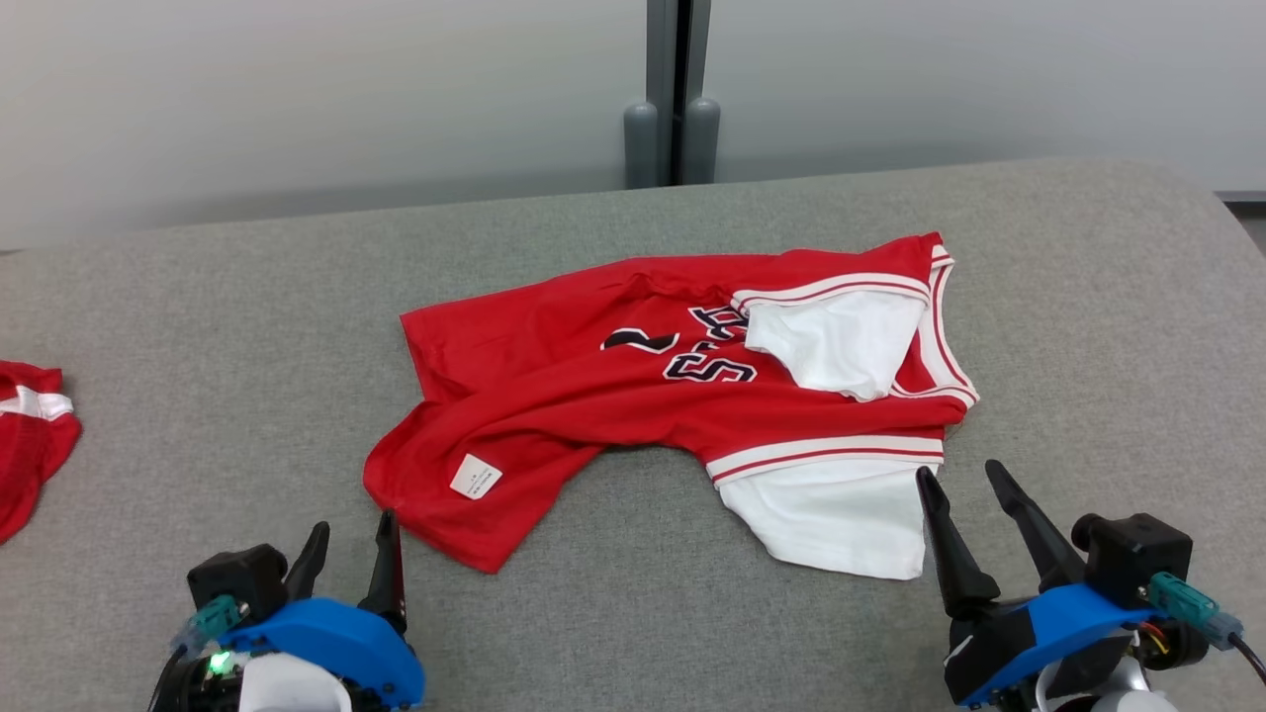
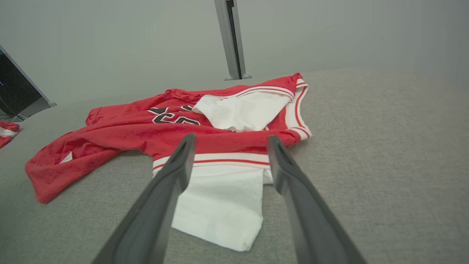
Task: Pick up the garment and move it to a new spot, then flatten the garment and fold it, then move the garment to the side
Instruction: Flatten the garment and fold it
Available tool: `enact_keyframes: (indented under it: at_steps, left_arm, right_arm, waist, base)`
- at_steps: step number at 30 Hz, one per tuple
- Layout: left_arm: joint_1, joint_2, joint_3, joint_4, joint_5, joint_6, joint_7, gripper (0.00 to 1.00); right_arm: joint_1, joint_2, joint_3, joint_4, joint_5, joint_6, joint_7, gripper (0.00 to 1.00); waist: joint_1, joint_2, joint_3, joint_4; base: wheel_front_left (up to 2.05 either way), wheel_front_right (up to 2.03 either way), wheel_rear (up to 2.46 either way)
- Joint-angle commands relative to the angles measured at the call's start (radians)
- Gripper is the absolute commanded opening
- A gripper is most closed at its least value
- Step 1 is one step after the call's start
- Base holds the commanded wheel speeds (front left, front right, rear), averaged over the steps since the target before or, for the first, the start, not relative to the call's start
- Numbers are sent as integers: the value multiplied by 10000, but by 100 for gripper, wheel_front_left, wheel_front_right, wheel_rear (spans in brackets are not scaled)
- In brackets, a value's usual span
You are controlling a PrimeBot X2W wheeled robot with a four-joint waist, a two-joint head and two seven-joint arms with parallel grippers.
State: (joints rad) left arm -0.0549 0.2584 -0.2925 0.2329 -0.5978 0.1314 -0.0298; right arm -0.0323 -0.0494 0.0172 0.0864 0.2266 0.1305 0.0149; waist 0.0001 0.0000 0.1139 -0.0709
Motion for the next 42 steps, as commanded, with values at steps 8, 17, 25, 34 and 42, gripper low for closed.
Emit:
enact_keyframes:
  at_steps: [8,17,25,34,42]
  left_arm:
    - [-1761,-355,-152,2427,-159,-151,450,100]
    - [-2296,-616,-312,3630,-261,-319,538,0]
    - [-2526,-702,-503,3893,-216,-621,368,0]
    - [-2825,-708,-702,3967,-104,-832,114,0]
    - [-2600,-518,-179,2708,-577,-1151,-759,0]
  right_arm:
    - [-544,-19,347,311,84,6,-241,100]
    - [-456,-19,337,1079,213,6,536,100]
    - [-756,-19,327,2086,-176,6,1007,100]
    - [-1101,41,880,3200,-189,21,1273,0]
    - [-1155,-26,260,1431,411,6,657,0]
  waist:
    - [-1,0,731,-286]
    - [-1,0,952,-307]
    - [-1,0,1108,-71]
    - [-1,0,1255,90]
    - [-1,0,892,-269]
  base:
    - [0,0,0]
    - [0,0,0]
    - [0,0,0]
    - [0,0,0]
    - [0,0,0]
